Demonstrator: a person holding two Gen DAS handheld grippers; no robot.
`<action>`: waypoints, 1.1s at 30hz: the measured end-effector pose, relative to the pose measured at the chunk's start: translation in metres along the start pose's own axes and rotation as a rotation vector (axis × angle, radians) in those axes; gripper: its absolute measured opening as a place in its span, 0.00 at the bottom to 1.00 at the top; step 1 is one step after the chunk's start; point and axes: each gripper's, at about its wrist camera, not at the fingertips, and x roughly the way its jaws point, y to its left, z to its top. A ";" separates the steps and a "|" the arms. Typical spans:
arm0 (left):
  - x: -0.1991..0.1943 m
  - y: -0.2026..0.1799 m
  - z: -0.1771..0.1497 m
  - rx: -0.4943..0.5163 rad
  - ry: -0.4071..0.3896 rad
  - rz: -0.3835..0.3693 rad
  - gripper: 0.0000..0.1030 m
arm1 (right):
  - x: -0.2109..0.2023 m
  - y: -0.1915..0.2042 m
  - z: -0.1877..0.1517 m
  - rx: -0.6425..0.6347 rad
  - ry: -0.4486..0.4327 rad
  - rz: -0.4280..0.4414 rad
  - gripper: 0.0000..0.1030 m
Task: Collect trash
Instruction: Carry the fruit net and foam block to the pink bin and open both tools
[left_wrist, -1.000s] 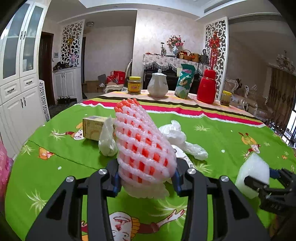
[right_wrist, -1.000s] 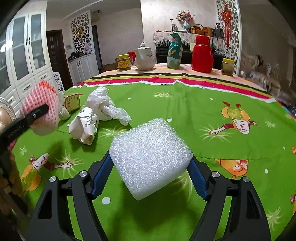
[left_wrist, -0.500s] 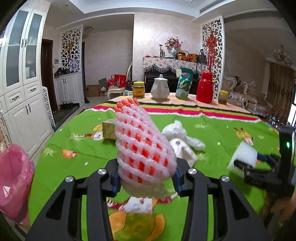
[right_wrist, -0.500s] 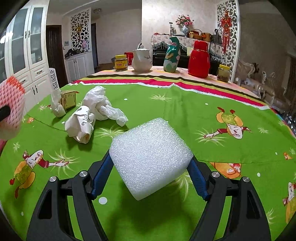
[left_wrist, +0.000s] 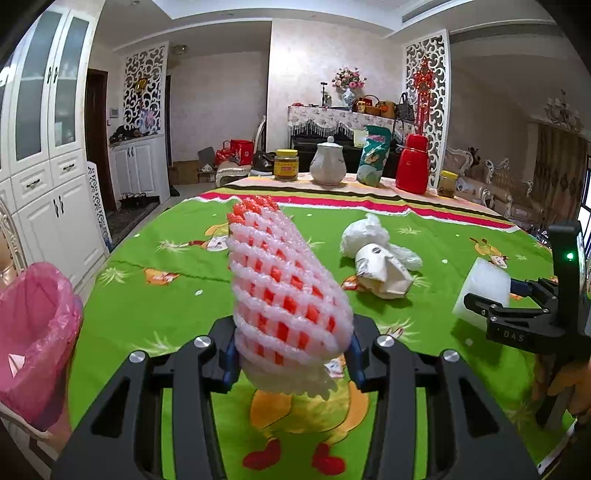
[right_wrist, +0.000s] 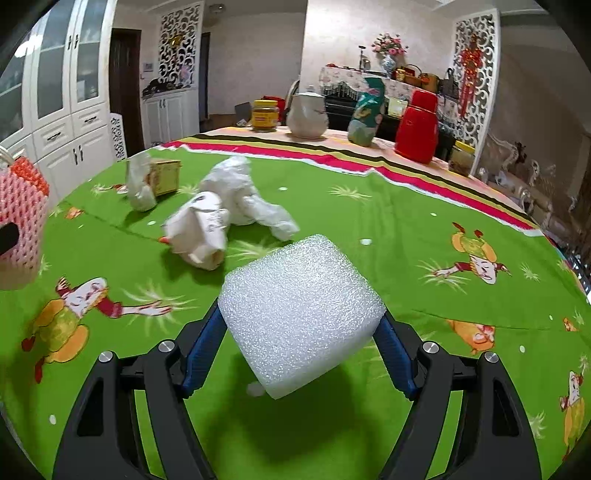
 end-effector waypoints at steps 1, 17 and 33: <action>0.000 0.003 -0.001 -0.002 0.002 -0.001 0.42 | -0.001 0.005 0.001 -0.005 0.001 0.004 0.72; -0.030 0.088 -0.012 -0.034 -0.011 0.073 0.43 | -0.002 0.132 0.029 -0.115 -0.027 0.148 0.72; -0.104 0.239 -0.020 -0.150 -0.085 0.276 0.46 | -0.024 0.301 0.068 -0.283 -0.089 0.404 0.72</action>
